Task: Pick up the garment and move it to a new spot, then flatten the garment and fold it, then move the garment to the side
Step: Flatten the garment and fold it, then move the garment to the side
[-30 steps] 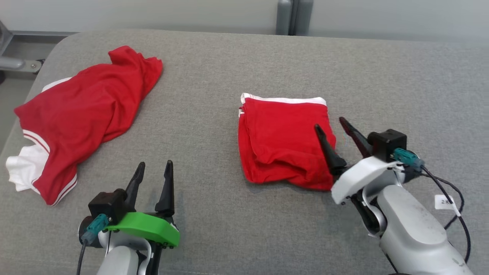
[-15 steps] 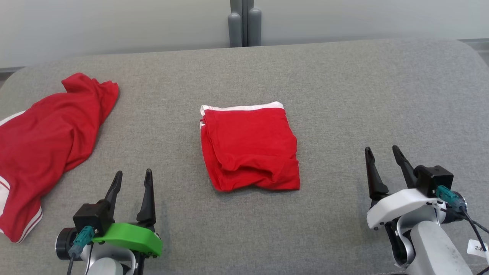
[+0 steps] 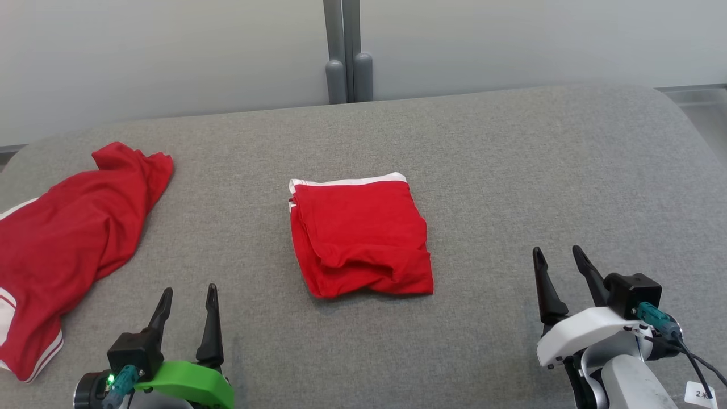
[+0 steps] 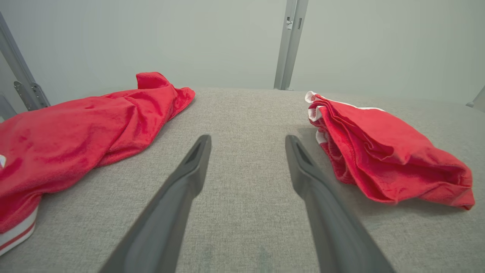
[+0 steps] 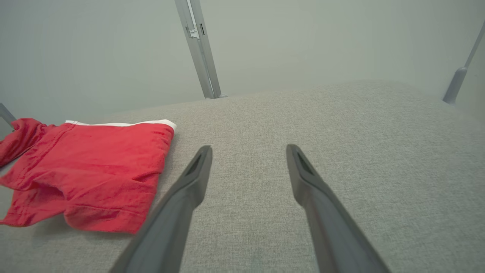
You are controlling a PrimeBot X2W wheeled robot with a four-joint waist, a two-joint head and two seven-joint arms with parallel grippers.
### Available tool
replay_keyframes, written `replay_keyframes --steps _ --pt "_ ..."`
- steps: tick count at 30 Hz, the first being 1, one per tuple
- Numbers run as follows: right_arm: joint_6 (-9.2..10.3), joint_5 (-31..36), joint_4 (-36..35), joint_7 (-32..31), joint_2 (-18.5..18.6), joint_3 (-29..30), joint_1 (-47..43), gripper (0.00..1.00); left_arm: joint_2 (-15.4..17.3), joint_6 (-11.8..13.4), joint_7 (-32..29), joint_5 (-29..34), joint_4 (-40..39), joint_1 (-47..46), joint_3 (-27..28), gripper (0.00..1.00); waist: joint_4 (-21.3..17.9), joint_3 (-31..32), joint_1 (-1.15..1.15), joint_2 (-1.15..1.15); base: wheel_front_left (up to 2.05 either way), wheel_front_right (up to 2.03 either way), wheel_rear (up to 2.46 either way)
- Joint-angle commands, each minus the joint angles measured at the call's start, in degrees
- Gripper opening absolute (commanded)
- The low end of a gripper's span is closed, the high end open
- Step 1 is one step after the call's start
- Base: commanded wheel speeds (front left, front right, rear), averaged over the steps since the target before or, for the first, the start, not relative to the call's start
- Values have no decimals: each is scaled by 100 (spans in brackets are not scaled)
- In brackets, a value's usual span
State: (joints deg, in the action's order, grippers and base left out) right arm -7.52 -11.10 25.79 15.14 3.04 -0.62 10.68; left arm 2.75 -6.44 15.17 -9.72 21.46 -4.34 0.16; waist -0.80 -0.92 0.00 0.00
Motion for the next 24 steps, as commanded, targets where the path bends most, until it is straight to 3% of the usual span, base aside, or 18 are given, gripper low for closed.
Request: replay_keyframes --steps 1,17,24 --pt "6 -50 -2 -1 7 0 -75 100 27 44 -6 60 -17 100 26 100 21 28 0 0 0 0 0" --pt "6 -147 57 -1 -9 -159 -107 100 26 72 -6 76 -65 212 -76 100 143 7 0 0 0 0 0" --pt "6 -122 138 -1 -8 -360 148 100 26 43 -6 -26 -129 -40 -256 100 371 -373 0 0 0 0 0"
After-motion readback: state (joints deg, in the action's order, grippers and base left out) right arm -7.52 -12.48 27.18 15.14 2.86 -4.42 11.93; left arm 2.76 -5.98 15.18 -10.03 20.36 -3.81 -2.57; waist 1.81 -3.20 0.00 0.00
